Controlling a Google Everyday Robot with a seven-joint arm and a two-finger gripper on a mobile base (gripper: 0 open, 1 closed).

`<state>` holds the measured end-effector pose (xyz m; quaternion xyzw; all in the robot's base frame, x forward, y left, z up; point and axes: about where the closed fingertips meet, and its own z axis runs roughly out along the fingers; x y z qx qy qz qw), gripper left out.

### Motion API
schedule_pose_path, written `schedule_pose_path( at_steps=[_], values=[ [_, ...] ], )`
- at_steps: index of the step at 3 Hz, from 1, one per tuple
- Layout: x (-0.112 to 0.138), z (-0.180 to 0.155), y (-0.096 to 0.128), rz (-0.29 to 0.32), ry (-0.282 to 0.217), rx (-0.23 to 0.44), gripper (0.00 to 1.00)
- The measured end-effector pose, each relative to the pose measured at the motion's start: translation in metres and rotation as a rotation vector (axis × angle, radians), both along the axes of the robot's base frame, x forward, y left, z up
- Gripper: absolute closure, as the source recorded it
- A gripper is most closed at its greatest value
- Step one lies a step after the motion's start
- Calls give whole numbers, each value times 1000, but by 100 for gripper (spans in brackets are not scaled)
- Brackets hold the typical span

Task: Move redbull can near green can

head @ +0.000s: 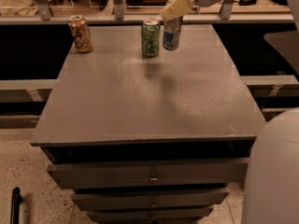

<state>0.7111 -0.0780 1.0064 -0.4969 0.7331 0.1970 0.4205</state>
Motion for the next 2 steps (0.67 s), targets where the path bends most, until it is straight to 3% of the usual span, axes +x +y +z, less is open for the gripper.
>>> schedule_pose_path(
  at_steps=[1,2],
  values=[
    [5,-20,4,8,23,-36,100],
    [9,-37,7,14,45,-55,82]
  ],
)
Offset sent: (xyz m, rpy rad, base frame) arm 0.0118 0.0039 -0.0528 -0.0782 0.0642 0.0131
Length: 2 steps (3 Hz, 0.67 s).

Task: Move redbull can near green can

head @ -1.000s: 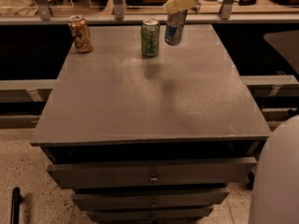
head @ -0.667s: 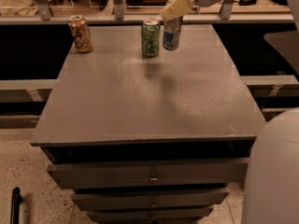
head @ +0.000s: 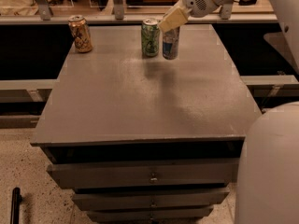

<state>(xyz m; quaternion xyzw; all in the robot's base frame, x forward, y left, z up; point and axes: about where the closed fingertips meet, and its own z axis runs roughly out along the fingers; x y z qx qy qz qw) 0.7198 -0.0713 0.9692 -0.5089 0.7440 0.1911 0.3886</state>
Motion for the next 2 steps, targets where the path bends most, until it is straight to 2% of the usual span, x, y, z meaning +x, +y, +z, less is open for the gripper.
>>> schedule_pose_path(
  at_steps=[2],
  values=[
    [6,-29,4,-12,59,-8,36]
  ],
)
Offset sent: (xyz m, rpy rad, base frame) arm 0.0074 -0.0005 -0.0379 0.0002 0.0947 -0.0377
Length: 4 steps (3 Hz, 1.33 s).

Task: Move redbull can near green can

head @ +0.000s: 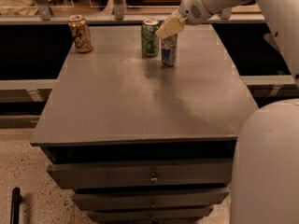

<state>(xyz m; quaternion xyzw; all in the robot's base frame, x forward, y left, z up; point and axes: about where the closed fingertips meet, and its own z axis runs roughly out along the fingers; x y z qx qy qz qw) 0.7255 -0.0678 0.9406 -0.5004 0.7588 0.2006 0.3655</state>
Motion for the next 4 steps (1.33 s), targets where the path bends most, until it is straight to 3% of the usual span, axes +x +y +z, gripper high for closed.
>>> schedule_pose_path(
  at_steps=[1,2,3,4],
  values=[
    [1,-2,3,4,4,0,12],
    [1,-5,5,8,7,0,0],
    [1,-5,5,8,7,0,0],
    [-17,9,-18,32,-22,15,0]
  ],
)
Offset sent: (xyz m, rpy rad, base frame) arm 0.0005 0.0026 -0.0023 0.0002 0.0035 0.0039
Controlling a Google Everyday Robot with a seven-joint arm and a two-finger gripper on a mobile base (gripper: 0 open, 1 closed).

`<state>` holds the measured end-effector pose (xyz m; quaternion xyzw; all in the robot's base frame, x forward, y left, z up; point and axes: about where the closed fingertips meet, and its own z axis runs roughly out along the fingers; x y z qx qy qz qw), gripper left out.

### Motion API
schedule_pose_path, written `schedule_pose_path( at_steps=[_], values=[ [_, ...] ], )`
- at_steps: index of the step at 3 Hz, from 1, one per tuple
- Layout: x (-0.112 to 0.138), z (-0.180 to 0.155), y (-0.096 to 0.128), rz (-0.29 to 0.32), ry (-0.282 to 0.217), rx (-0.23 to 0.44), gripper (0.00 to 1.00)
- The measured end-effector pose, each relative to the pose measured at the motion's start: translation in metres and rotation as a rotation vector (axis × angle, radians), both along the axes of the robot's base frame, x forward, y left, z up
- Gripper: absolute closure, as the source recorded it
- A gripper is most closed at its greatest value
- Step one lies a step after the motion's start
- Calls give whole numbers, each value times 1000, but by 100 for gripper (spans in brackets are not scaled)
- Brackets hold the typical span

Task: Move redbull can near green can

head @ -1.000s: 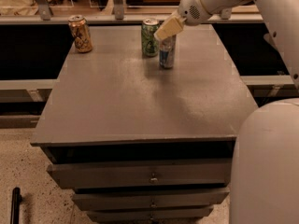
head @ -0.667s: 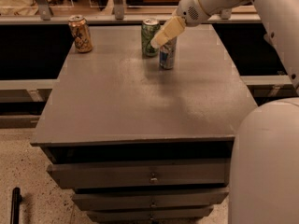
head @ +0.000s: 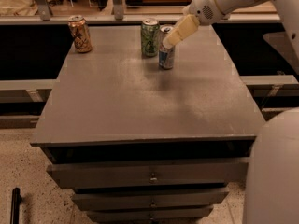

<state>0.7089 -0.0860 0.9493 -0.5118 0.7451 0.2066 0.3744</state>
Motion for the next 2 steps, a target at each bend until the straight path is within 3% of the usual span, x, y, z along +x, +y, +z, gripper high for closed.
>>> schedule_pose_path(
  at_steps=[1,2],
  values=[
    [-34,22,-40,10,-51,6,0],
    [-34,22,-40,10,-51,6,0]
  ],
)
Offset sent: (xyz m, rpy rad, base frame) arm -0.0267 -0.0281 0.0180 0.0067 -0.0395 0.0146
